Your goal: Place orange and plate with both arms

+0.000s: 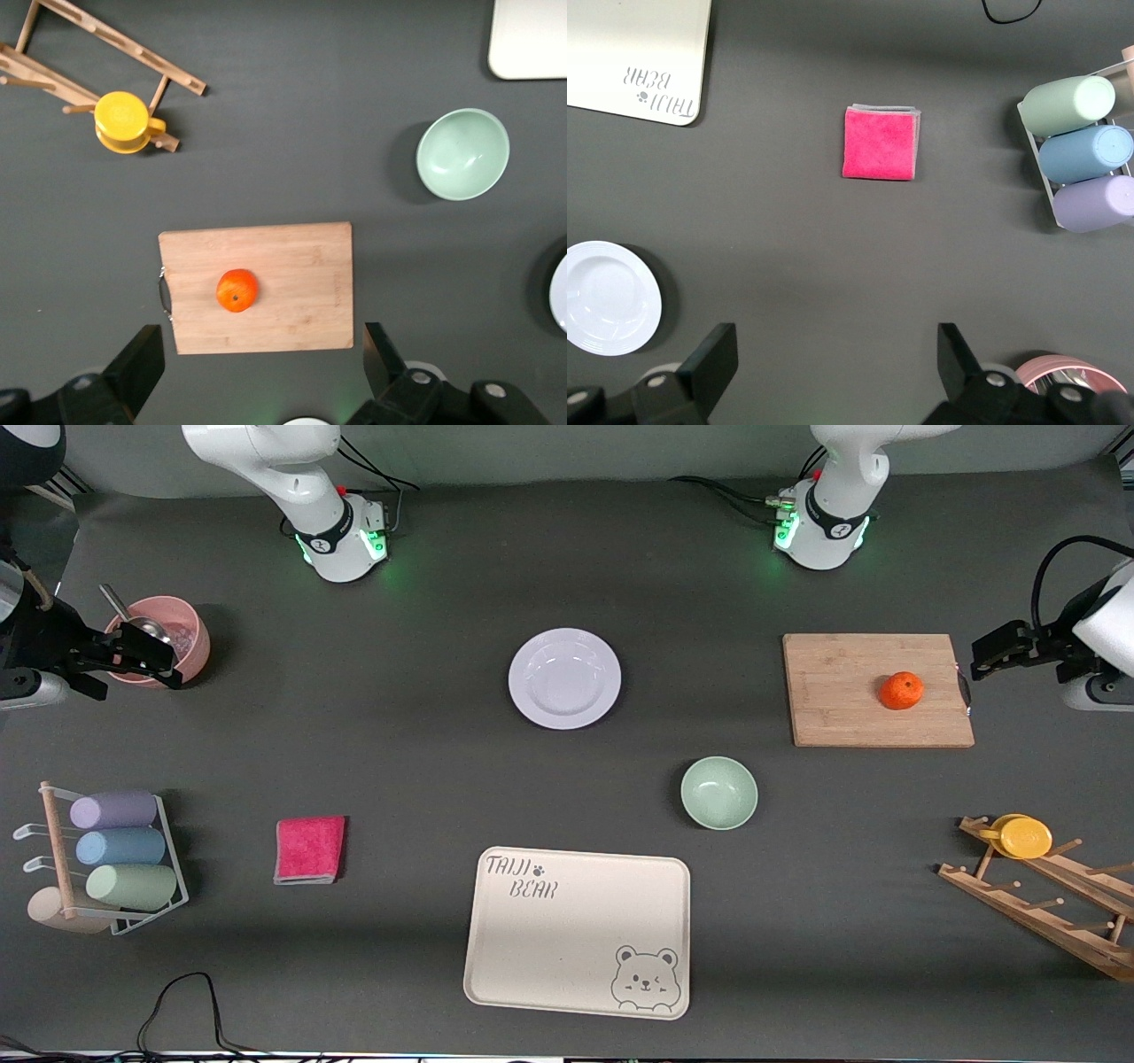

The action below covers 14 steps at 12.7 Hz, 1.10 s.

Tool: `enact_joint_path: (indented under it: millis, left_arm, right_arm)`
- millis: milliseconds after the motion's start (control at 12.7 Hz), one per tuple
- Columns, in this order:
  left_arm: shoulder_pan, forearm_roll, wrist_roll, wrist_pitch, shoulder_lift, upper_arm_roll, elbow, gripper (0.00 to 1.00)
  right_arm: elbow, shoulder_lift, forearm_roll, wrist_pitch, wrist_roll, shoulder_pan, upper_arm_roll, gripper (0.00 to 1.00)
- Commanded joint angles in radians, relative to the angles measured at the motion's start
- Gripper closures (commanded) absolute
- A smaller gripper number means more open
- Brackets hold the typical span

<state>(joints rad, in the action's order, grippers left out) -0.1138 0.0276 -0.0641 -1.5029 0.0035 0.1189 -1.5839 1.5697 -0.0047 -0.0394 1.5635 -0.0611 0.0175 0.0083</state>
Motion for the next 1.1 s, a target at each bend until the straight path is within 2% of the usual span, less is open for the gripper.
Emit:
enact_joint_path:
  millis: [0, 237, 394, 631, 867, 1025]
  left_arm:
    - [-0.073, 0.002, -0.107, -0.032, -0.152, -0.013, -0.18, 0.0]
    - [-0.153, -0.003, -0.189, -0.11, -0.319, -0.022, -0.407, 0.0]
    - [-0.156, -0.009, -0.189, -0.141, -0.42, -0.027, -0.531, 0.0]
    - [-0.158, -0.012, -0.188, -0.132, -0.481, -0.06, -0.603, 0.0]
    - [-0.149, -0.012, -0.188, -0.149, -0.458, -0.074, -0.61, 0.0]
    - [-0.142, -0.012, -0.191, -0.213, -0.438, -0.074, -0.658, 0.0]
  right_arm:
    - [-0.014, 0.011, 0.006, -0.011, -0.019, 0.004, 0.001, 0.0]
    - [-0.022, 0.014, -0.016, 0.019, -0.003, 0.003, 0.002, 0.0]
    - [-0.022, 0.018, -0.085, 0.035, -0.005, 0.002, 0.001, 0.0]
    - [-0.02, 0.032, -0.088, 0.047, -0.009, 0.002, 0.002, 0.0]
    - [-0.022, 0.043, -0.088, 0.055, -0.008, 0.002, 0.002, 0.0]
    - [-0.022, 0.054, -0.091, 0.069, -0.017, 0.002, 0.002, 0.0]
